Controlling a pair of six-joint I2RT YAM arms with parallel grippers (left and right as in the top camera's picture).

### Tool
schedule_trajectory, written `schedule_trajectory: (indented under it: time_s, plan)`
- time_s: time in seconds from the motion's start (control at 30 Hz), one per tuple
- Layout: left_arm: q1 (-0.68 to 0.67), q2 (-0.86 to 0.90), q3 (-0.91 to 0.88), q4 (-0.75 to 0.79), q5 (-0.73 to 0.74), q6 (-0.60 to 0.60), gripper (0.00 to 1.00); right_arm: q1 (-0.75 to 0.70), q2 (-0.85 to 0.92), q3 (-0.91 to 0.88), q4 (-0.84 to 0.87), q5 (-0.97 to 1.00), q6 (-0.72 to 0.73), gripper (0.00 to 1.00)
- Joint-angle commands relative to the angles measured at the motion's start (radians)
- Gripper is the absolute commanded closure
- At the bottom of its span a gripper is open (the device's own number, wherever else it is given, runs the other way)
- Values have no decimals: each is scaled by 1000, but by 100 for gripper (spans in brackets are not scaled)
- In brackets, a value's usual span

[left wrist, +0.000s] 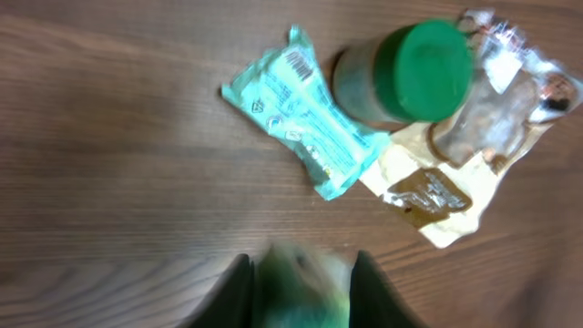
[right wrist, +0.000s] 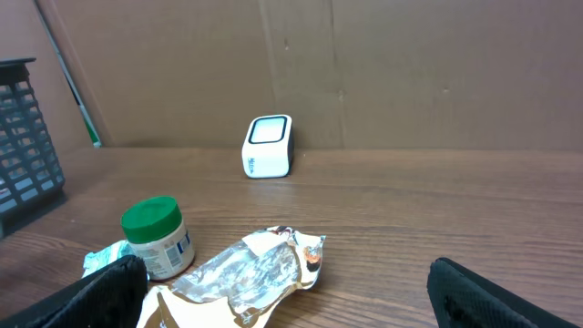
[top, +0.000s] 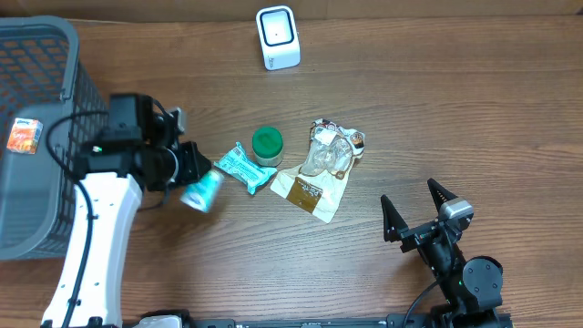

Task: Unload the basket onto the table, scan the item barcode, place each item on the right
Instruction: 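Release the green tissue pack on the table below the wipes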

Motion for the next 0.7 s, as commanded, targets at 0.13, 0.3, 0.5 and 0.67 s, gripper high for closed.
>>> schedule_trajectory:
  time_s: [0.13,0.3,0.5,0.67]
  plan:
    - [-10,-8,-76,128,32,-39,44,6,-8,-10,4,-5,6,0]
    - [-10,-10,14,145,45,-39,43,6,-8,-10,4,-5,6,0]
    - [40,-10,389,55,-8,-16,26,6,-8,-10,4,-5,6,0]
    - [136,-10,643,68,-122,-17,0,6,-8,-10,4,-5,6,0]
